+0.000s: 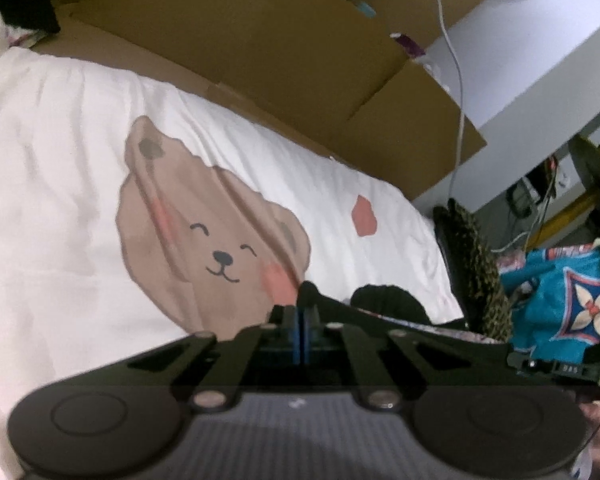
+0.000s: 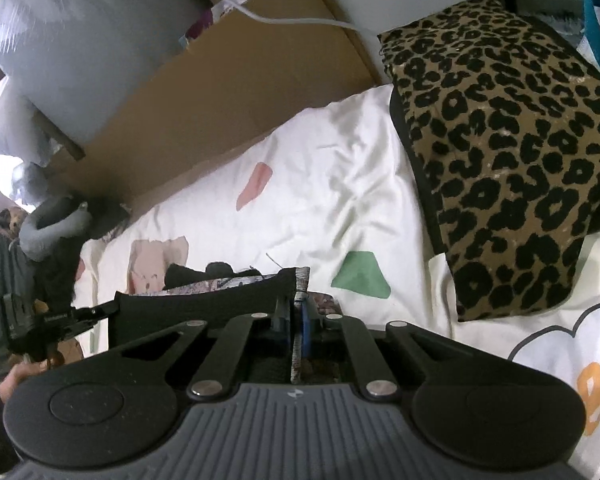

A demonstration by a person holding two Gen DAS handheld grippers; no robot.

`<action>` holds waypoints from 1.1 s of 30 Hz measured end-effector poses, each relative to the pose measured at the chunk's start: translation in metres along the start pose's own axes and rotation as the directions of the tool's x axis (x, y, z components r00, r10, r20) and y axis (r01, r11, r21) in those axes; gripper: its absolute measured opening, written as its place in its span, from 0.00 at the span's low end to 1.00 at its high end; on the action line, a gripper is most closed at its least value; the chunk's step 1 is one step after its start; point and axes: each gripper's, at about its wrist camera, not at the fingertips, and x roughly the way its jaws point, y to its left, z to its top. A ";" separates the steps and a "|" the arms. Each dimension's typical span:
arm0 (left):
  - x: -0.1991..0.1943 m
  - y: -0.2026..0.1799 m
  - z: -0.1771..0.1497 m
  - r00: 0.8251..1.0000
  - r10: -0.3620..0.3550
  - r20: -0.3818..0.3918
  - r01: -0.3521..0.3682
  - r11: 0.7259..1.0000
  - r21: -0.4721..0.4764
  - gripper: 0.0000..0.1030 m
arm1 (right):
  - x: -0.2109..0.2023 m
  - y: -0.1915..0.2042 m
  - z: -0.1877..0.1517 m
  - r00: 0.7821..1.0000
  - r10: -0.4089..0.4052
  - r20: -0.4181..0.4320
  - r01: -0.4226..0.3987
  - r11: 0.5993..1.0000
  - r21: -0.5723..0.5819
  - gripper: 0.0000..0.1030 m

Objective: Fold clothes

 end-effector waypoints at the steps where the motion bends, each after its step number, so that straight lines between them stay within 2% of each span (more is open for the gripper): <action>1: 0.000 0.000 0.000 1.000 0.006 -0.002 -0.006 1.000 0.002 0.02 | 0.001 0.000 0.000 1.000 -0.001 -0.001 0.001 1.000 0.006 0.04; 4: 0.009 0.000 -0.004 0.997 0.054 -0.046 -0.054 0.998 0.015 0.03 | 0.011 0.000 -0.001 0.999 -0.032 -0.026 0.032 0.999 -0.005 0.04; 6: 0.020 0.001 -0.006 0.990 0.109 -0.093 -0.109 0.994 0.006 0.03 | 0.020 -0.001 -0.002 0.997 -0.058 -0.050 0.058 0.998 -0.012 0.04; 8: 0.029 0.000 -0.006 0.975 0.182 -0.131 -0.185 0.983 -0.014 0.11 | 0.026 -0.003 -0.003 0.994 -0.079 -0.075 0.078 0.997 -0.010 0.07; 10: 0.033 -0.001 -0.001 0.961 0.225 -0.163 -0.232 0.972 -0.027 0.13 | 0.024 0.000 -0.004 0.995 -0.072 -0.071 0.071 0.997 -0.017 0.07; 12: 0.039 -0.007 0.008 0.938 0.275 -0.213 -0.282 0.959 -0.004 0.19 | 0.022 0.004 -0.004 0.996 -0.057 -0.064 0.056 0.998 -0.018 0.10; 13: 0.043 -0.013 0.012 0.918 0.312 -0.245 -0.314 0.949 0.030 0.22 | 0.021 0.006 -0.004 0.997 -0.050 -0.061 0.048 0.999 -0.019 0.19; 14: 0.049 -0.023 0.013 0.885 0.372 -0.279 -0.358 0.928 0.102 0.23 | 0.020 0.008 -0.004 0.997 -0.049 -0.062 0.048 0.999 -0.023 0.24; 15: 0.055 -0.032 0.014 0.848 0.432 -0.307 -0.396 0.902 0.175 0.23 | 0.019 0.010 -0.004 0.997 -0.049 -0.062 0.047 0.999 -0.027 0.24; 17: 0.067 -0.052 0.015 0.762 0.548 -0.345 -0.454 0.832 0.319 0.24 | 0.019 0.015 -0.003 0.995 -0.064 -0.080 0.060 0.997 -0.052 0.24; 18: 0.071 -0.064 0.014 0.729 0.584 -0.357 -0.463 0.805 0.370 0.24 | 0.019 0.018 -0.003 0.993 -0.074 -0.091 0.068 0.995 -0.067 0.24; 19: 0.072 -0.074 0.015 0.719 0.582 -0.379 -0.448 0.806 0.388 0.28 | 0.018 0.021 -0.003 0.991 -0.084 -0.103 0.076 0.994 -0.082 0.24; 20: 0.073 -0.082 0.016 0.714 0.579 -0.395 -0.434 0.808 0.399 0.33 | 0.017 0.023 -0.004 0.989 -0.096 -0.114 0.085 0.991 -0.101 0.25; 22: 0.072 -0.090 0.021 0.727 0.562 -0.395 -0.420 0.818 0.392 0.33 | 0.015 0.025 -0.008 0.983 -0.123 -0.137 0.105 0.985 -0.135 0.25; 24: 0.071 -0.098 0.026 0.740 0.545 -0.394 -0.405 0.829 0.386 0.40 | 0.012 0.024 -0.013 0.977 -0.149 -0.152 0.126 0.981 -0.150 0.25; 25: 0.070 -0.101 0.028 0.746 0.537 -0.394 -0.398 0.834 0.382 0.48 | 0.010 0.022 -0.016 0.975 -0.159 -0.154 0.136 0.979 -0.150 0.25; 29: 0.067 -0.117 0.038 0.771 0.502 -0.393 -0.368 0.854 0.369 0.48 | 0.003 0.013 -0.026 0.969 -0.192 -0.156 0.173 0.976 -0.129 0.25; 31: 0.066 -0.120 0.042 0.777 0.496 -0.388 -0.364 0.857 0.365 0.48 | 0.000 0.007 -0.028 0.970 -0.195 -0.146 0.180 0.978 -0.109 0.25; 33: 0.062 -0.121 0.049 0.794 0.485 -0.367 -0.368 0.864 0.344 0.48 | -0.002 0.001 -0.030 0.971 -0.198 -0.136 0.187 0.978 -0.088 0.25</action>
